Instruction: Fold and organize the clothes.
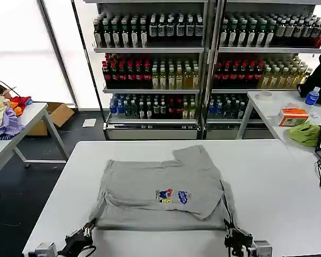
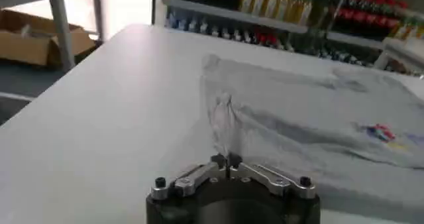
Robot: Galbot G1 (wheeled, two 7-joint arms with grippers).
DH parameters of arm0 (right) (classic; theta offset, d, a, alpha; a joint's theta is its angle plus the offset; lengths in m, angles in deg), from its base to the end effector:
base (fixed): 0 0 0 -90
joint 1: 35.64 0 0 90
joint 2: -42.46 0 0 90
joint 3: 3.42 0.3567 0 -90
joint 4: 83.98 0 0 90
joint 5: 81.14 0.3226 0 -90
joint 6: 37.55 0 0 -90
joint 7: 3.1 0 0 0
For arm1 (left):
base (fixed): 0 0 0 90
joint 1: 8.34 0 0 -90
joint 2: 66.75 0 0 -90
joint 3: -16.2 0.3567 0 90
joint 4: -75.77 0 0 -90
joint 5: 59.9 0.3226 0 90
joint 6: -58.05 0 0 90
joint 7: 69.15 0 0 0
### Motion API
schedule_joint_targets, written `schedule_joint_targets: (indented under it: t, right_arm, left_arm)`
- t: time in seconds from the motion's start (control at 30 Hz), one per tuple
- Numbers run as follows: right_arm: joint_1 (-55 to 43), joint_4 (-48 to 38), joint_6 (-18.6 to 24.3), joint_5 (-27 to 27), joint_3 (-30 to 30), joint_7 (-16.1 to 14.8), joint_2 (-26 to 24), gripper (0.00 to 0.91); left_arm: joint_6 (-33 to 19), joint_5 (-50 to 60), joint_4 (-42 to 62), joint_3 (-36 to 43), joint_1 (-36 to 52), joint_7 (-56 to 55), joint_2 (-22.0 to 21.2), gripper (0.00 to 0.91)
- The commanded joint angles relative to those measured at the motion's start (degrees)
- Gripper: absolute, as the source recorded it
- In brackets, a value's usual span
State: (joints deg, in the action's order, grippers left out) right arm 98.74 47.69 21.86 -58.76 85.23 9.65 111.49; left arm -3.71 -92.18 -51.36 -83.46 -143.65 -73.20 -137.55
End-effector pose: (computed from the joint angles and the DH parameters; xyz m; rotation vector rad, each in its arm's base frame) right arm 0.0779 -0.0456 -0.2649 0.0883 -2.5069 0.0053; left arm 0.0797 0.0940 -0.2778 -0.0520 -2.5021 0.2085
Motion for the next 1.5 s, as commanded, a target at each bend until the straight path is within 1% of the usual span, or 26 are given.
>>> schedule_joint_targets:
  t: [0.03, 0.07, 0.2, 0.33, 0.43, 0.47, 0.5, 0.53, 0.6, 0.63, 0.7, 0.73, 0.77, 0.83, 0.87, 0.9, 0.97, 1.0, 1.03, 1.07, 1.1, 1.17, 1.23, 1.37, 1.43, 1.5]
  right_arm:
    - [7.24, 4.09, -0.98, -3.91, 1.29, -1.39, 0.77, 0.907]
    - [6.36, 4.0, -1.65, -4.03, 0.96, -0.96, 0.9, 0.907]
    - [5.25, 4.57, -1.61, -3.36, 1.65, -1.47, 0.61, 0.907]
    - [3.47, 5.3, -1.29, -0.84, 5.2, -3.28, 0.16, 0.907]
    - [0.08, 5.05, -0.52, 3.13, 9.12, -5.05, -0.98, 0.907]
    - [-2.1, 4.73, -0.78, 6.28, 10.71, -5.05, -1.72, 0.907]
    - [-3.28, 4.54, -0.88, 7.26, 11.17, -5.2, -2.26, 0.907]
    - [-5.36, 4.16, -0.69, 9.03, 13.29, -6.21, -3.26, 0.907]
    - [-8.68, 2.81, -0.21, 11.81, 15.36, -7.51, -5.77, 0.907]
    - [-10.53, 1.75, -0.21, 13.12, 16.07, -8.31, -7.17, 0.907]
    - [-14.05, -0.77, -0.15, 14.38, 16.03, -9.39, -9.19, 0.907]
    - [-17.89, -3.61, 0.38, 14.22, 14.84, -10.85, -11.28, 0.907]
    - [-20.68, -5.89, 0.8, 14.18, 13.93, -11.65, -12.28, 0.907]
    - [-30.83, -13.71, 0.99, 14.24, 10.63, -14.09, -14.32, 0.907]
    - [-34.08, -16.75, 0.75, 14.25, 8.85, -15.4, -14.6, 0.907]
    - [-38.17, -21.77, 0.57, 13.83, 6.93, -17.08, -14.65, 0.907]
    - [-47.56, -30.36, 0.66, 12.51, 1.69, -18.22, -13.97, 0.907]
    - [-51.28, -33.51, 0.69, 11.62, -1.51, -18.85, -13.4, 0.907]
    - [-56.02, -38.82, 1.19, 10.86, -4.81, -18.96, -12.69, 0.907]
    - [-57.54, -41.32, 1.22, 10.25, -6.47, -19.04, -11.84, 0.907]
    - [-60.68, -45.73, 1.27, 10.22, -9.17, -19.44, -10.96, 0.907]
    - [-63.22, -49.06, 1.05, 10.35, -11.86, -20.28, -10.14, 0.907]
    - [-66.94, -53.15, 1.17, 10.2, -15.23, -20.34, -8.56, 0.907]
    - [-71.11, -57.83, 0.92, 7.92, -18.79, -21.16, -5.87, 0.907]
    - [-72.35, -59.39, 0.56, 7.22, -19.67, -21.09, -4.64, 0.907]
    - [-73.92, -61.96, 0.45, 6.88, -20.28, -20.67, -2.36, 0.907]
  left_arm:
    - [2.02, 3.74, -4.49, -2.99, -9.04, 0.19, -1.28, 0.907]
    - [2.83, 3.78, -4.95, -3.03, -8.95, 0.3, -1.28, 0.907]
    - [4.79, 5.5, -6.4, -3.56, -8.28, 0.71, -0.8, 0.907]
    - [4.83, 4.05, -6.27, -6.75, -5.43, 0.1, 0.27, 0.907]
    - [4.87, -2.06, -6.54, -11.59, -3.54, 0.28, 2.62, 0.907]
    - [4.86, -3.48, -6.36, -12.66, -2.62, 0.4, 3.41, 0.907]
    - [4.87, -3.92, -6.25, -13.62, -1.64, 0.35, 3.96, 0.907]
    - [4.86, -5.19, -6.04, -15.42, -0.61, 0.38, 4.48, 0.907]
    - [4.84, -7.4, -4.94, -18.29, 2.21, 0.98, 7.7, 0.907]
    - [4.82, -8.29, -4.78, -19.46, 4.11, 2.01, 8.52, 0.907]
    - [4.79, -9.26, -1.68, -20.09, 7.85, 3.7, 11.63, 0.907]
    - [4.78, -9.22, -0.49, -19.34, 9.8, 4.9, 13.03, 0.907]
    - [4.77, -9.15, 1.59, -17.98, 11.89, 6.23, 14.7, 0.907]
    - [4.77, -8.87, 5.77, -14.53, 16.68, 8.71, 17.17, 0.907]
    - [4.75, -8.32, 8.05, -12.13, 19.28, 10.01, 17.99, 0.907]
    - [4.68, -7.6, 10.62, -9.79, 23.02, 11.56, 18.59, 0.907]
    - [4.55, -6.74, 16.63, -3.46, 29.57, 13.7, 18.89, 0.907]
    - [4.44, -5.94, 19.88, 0.52, 34.88, 14.55, 18.65, 0.907]
    - [4.39, -5.71, 22.4, 3.55, 37.87, 14.46, 18.5, 0.907]
    - [4.4, -5.36, 23.9, 5.3, 39.14, 14.47, 18.4, 0.907]
    - [4.4, -4.83, 25.86, 8.16, 41.89, 14.51, 18.25, 0.907]
    - [4.37, -3.9, 28.88, 11.4, 44.9, 14.82, 18.19, 0.907]
    - [4.18, -2.33, 32.3, 14.99, 48.71, 15.43, 17.96, 0.907]
    - [3.68, -0.95, 37.25, 19.31, 53.39, 16.07, 16.64, 0.907]
    - [3.64, -0.8, 39.48, 21.02, 54.72, 16.39, 15.75, 0.907]
    - [3.41, 0.63, 42.32, 22.54, 56.37, 16.4, 14.71, 0.907]
